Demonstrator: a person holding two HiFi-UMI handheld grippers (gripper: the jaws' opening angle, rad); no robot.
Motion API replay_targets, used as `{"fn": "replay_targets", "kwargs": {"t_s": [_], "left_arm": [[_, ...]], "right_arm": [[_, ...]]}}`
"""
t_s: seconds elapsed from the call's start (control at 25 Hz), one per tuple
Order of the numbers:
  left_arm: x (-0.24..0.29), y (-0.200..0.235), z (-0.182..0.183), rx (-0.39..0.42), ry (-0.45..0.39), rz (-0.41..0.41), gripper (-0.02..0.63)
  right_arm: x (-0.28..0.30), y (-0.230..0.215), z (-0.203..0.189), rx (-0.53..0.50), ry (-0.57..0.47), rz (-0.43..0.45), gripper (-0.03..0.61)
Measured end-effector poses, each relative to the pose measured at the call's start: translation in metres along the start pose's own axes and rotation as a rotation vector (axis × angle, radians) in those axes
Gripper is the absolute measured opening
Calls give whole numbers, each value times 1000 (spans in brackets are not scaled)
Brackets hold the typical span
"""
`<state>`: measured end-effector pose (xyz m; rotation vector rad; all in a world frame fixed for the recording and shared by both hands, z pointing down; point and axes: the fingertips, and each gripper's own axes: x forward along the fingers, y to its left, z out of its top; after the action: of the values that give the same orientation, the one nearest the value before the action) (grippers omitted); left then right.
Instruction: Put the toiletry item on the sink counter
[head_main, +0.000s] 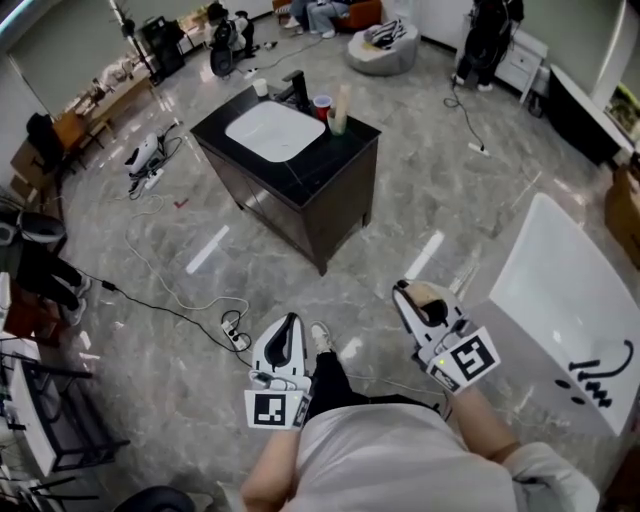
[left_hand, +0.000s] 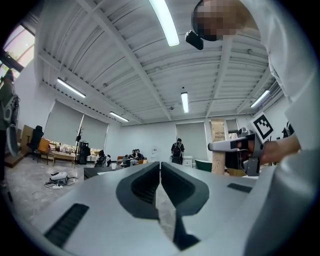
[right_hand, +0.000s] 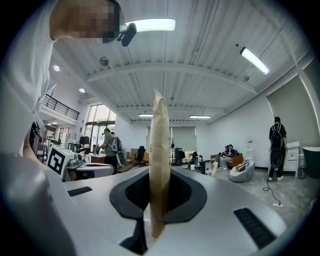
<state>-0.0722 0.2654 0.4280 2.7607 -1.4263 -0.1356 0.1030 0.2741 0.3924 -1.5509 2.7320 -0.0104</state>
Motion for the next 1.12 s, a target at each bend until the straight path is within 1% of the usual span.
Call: {"fn": "replay_targets", "kwargs": {"t_s": [0.16,0.36,0.52,0.68,0.8,0.92,1.12], "left_arm": [[31,25,-1,7,8,-9,12],[64,47,-3,12,15,-10,12],[86,62,-12,-13,35,-2,12],[102,83,-21,-9,40,8,12],[117,105,-27,-46,54,29,12],[134,123,-29,-66,69,18,12],[174,161,-16,-56,48,-5,12]], "right_arm": [[28,-16,-2,14,10,-14,56],[56,-33,-15,46,40,-21,56],[80,-50,-26,60,62,-19,56],[106,-57,-35,64,96,-3,57],[135,-63,-41,68,119,9,55],[166,-70,-33,67,116,12,56],[216,-84,-14,52,99,10,56]]}}
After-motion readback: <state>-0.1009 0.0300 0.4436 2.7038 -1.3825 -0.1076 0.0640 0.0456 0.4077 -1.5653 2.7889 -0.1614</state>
